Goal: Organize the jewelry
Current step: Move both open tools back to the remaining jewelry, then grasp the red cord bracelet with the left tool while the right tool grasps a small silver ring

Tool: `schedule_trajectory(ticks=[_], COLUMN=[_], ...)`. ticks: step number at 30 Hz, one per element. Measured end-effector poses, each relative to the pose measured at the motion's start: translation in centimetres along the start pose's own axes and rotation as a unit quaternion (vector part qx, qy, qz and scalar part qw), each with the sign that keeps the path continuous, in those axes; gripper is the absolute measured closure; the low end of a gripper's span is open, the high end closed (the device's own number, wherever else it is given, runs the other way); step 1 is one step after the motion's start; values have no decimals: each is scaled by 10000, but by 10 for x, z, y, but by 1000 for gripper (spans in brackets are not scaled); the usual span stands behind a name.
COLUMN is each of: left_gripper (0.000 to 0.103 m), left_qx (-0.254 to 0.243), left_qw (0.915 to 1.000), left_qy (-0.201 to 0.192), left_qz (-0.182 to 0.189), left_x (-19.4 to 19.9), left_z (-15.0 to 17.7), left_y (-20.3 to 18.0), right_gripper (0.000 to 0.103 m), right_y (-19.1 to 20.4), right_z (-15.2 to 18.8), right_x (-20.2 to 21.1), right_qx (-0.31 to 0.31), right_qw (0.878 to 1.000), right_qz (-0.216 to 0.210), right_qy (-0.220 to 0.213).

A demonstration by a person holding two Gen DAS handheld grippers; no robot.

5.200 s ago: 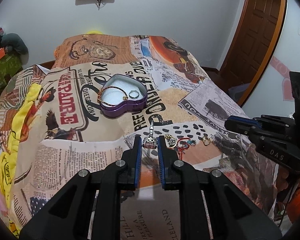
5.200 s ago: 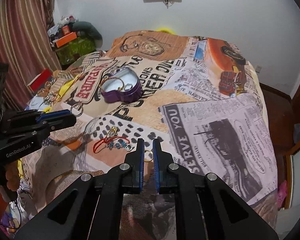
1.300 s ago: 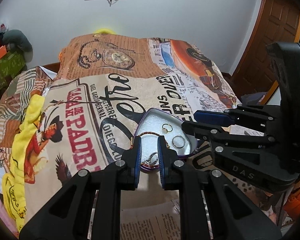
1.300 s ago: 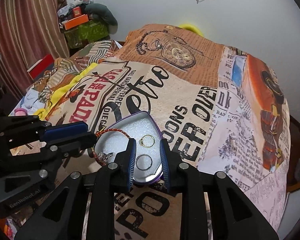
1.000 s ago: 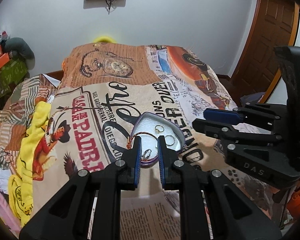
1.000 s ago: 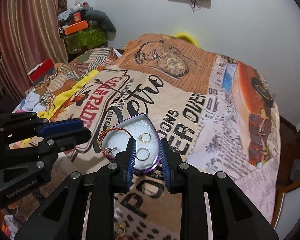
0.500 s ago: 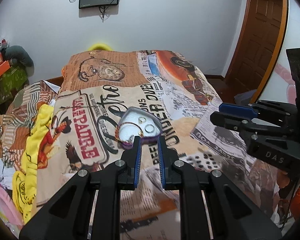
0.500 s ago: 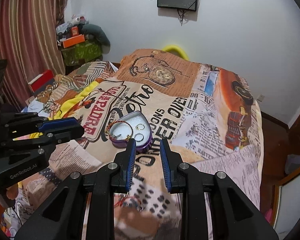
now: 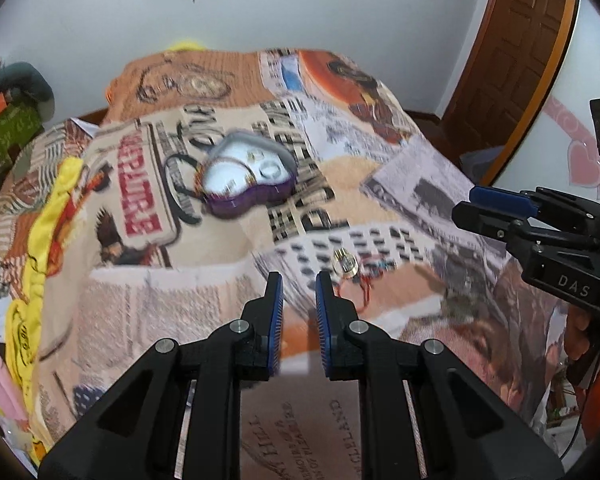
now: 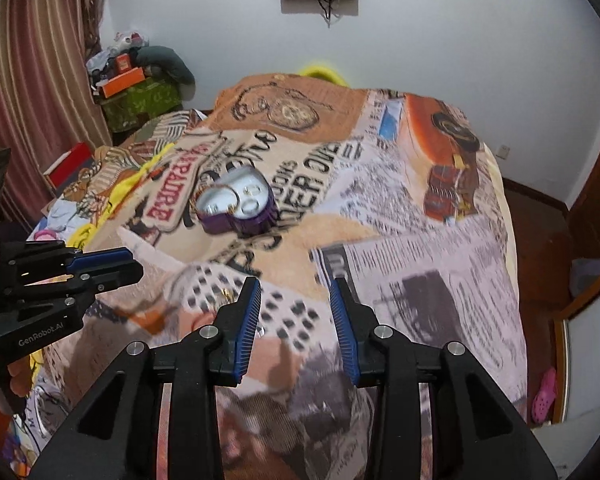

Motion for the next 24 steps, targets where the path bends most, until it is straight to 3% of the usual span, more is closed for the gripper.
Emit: schedule_trajectory(ticks=[2, 6, 12, 20, 24], left_gripper=[87, 76, 76, 76, 98], left_qx=[7, -115, -191, -161, -188], left_qw=[9998, 9993, 9985, 9993, 9995], left_qy=[156, 301, 418, 248, 171], left_qz=[97, 162, 298, 239, 183], left_x=[-8, -20, -35, -48, -49], left_z=[8, 19, 22, 16, 17], left_y=[-5, -18, -31, -32, -30], right_gripper=[70, 70, 70, 70, 70], right_y=[-2, -4, -6, -5, -4], right_z=[8, 22, 35, 41, 42], right_x=[-2, -6, -10, -16, -17], right_qx=[-35, -87, -121, -238, -256], right_qw=[10000, 9997, 9993, 9984, 9982], right_qz=[-35, -90, -160, -310, -342], right_qy=[78, 204, 329, 404, 415])
Point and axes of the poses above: each gripper's, at about its wrist camera, not at the fingertips, and x roughly against the way its jaws point, y to its left, z to its underside, the point moved 5 cm from there along -x, roughly the way its jaws point, and after that the axes turned 6 degrees about x, right-handed, at the moved point
